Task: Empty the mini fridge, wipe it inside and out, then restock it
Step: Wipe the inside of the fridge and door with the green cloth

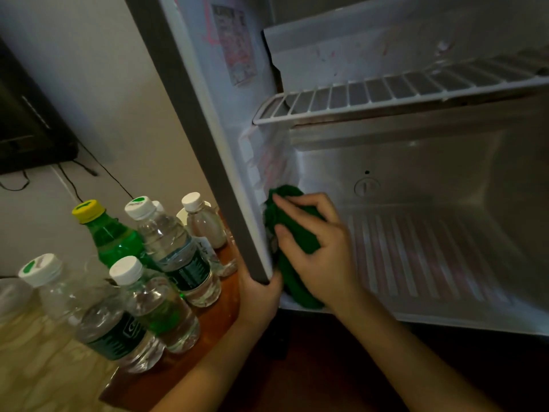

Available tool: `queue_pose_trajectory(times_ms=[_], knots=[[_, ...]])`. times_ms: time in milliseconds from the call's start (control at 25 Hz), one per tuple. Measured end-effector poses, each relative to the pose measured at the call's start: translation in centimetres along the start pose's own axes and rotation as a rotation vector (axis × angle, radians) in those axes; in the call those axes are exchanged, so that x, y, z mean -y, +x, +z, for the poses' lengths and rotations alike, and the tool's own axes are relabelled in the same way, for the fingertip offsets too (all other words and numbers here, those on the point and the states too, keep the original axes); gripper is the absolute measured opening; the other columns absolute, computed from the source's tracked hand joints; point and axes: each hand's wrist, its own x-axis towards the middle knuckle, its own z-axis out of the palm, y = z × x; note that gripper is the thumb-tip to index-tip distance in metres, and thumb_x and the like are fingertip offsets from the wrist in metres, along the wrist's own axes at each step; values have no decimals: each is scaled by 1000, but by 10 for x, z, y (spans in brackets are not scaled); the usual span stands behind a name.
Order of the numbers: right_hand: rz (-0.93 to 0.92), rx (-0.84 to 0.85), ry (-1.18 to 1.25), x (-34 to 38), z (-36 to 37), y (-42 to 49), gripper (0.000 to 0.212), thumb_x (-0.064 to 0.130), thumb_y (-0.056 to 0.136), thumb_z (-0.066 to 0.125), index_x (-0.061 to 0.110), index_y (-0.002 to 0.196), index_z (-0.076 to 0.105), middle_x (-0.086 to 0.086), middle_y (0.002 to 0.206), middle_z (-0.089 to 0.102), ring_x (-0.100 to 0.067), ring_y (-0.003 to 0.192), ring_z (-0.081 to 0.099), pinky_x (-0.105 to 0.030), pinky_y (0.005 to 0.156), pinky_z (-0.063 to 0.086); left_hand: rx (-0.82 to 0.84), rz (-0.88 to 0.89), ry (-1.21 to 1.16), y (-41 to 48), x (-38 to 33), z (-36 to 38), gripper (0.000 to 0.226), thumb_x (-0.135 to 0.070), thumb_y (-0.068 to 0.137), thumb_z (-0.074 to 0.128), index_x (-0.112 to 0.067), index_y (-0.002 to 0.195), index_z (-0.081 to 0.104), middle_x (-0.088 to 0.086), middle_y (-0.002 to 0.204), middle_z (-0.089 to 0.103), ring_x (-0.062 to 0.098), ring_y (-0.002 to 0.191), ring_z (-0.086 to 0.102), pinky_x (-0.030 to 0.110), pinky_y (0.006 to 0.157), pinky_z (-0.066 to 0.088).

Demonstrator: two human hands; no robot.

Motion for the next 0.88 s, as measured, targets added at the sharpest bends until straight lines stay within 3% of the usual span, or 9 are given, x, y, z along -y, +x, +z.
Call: queue_pose_trajectory(times_ms=[40,160,280,400,520,640,720,800,880], knots=[[13,-2,-25,-6,-2,10,41,24,86,57,15,125,59,5,110,50,-1,105,53,-14,95,41,-4,-5,-13,1,3,-1,94,-56,60,70,-5,135,43,9,125,56,19,116,54,25,103,41],[95,1,-83,-25,-2,44,40,30,84,55,13,118,66,7,108,49,-3,101,52,-18,92,42,-69,-14,-3,-1,6,-1,105,-74,57,65,-16,140,37,8,132,52,26,122,50,47,106,40],[-78,27,-125,-16,-7,22,35,22,83,59,8,115,67,2,110,54,-7,103,55,-20,92,45,-10,-19,-91,-1,4,1,96,-66,64,69,-11,137,42,11,128,56,29,119,54,53,101,43],[-298,97,-230,-18,-17,23,31,17,82,62,8,111,69,-8,113,61,-20,102,60,-31,88,51,-3,-31,-91,1,6,-1,96,-66,63,71,-9,134,43,14,126,57,31,117,55,55,98,44],[-197,58,-276,-37,-12,53,30,18,82,59,10,109,70,-9,113,62,-22,102,60,-40,85,53,-35,-34,-46,-2,-4,-2,103,-65,55,70,-12,138,39,11,129,53,28,120,51,50,104,41],[-61,-4,-207,-23,-5,34,34,20,82,56,8,112,69,-7,114,58,-9,105,54,-25,93,48,-41,1,-27,-6,-12,0,97,-58,57,63,-5,135,41,10,128,53,25,118,51,45,107,38],[-123,21,-168,1,-4,7,33,18,82,57,8,112,68,-6,115,57,-8,106,53,-19,94,46,-53,45,-27,-5,-8,-1,90,-61,66,65,2,127,48,17,122,58,30,115,54,52,102,41],[-215,47,-178,5,-6,-1,31,16,82,59,10,111,69,-8,116,59,-17,106,58,-27,92,49,-18,45,13,-3,-4,-3,82,-60,73,66,2,125,49,19,119,60,32,114,56,56,97,43],[-144,65,-213,-9,-5,18,33,19,83,55,13,113,68,-7,120,59,-21,107,58,-35,91,51,-26,36,51,-4,-11,-5,86,-58,67,66,-6,132,45,12,126,57,27,118,54,52,102,42]])
